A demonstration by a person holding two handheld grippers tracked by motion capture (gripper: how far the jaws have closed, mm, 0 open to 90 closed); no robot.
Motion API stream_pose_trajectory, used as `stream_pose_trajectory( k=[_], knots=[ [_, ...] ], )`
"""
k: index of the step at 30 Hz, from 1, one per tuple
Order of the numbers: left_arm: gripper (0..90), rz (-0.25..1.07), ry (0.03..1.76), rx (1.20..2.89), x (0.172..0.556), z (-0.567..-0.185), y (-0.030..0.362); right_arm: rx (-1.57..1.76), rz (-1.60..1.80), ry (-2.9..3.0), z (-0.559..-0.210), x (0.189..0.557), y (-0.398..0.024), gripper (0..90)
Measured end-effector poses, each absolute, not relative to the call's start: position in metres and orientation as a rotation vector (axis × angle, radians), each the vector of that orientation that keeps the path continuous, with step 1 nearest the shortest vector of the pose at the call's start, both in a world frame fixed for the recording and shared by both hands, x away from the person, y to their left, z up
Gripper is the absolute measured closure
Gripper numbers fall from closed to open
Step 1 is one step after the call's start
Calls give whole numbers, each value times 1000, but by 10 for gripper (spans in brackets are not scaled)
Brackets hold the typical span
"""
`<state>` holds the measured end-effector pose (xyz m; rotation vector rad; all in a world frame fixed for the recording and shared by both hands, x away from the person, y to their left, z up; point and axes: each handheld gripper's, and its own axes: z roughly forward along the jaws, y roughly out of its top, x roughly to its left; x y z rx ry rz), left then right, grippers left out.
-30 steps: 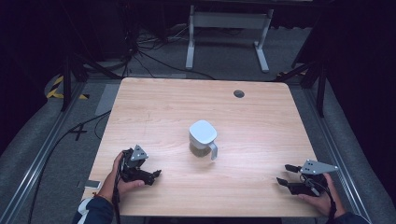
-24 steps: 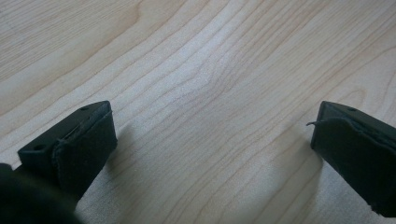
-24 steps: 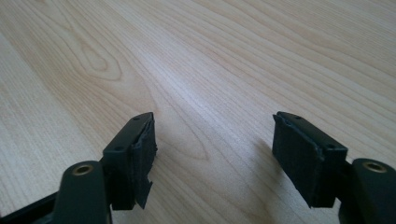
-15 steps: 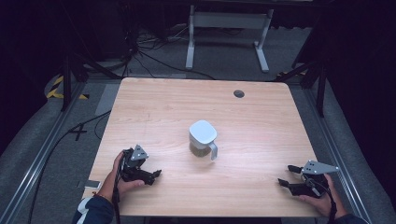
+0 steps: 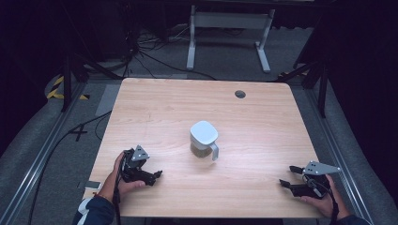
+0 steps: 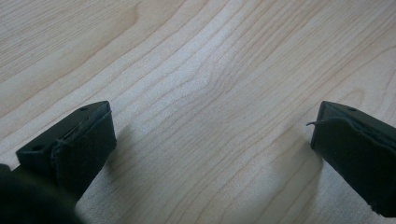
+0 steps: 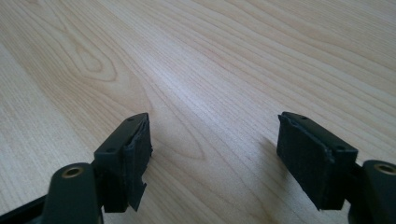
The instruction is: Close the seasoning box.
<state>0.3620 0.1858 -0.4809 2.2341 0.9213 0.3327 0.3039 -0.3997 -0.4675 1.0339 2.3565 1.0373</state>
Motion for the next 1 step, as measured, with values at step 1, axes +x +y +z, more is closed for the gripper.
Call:
stream_pose_trajectory(
  k=[1],
  knots=[
    [1,331,922,2235,362,-481,186,1034,1037,2356,-468,304,-400,262]
  ],
)
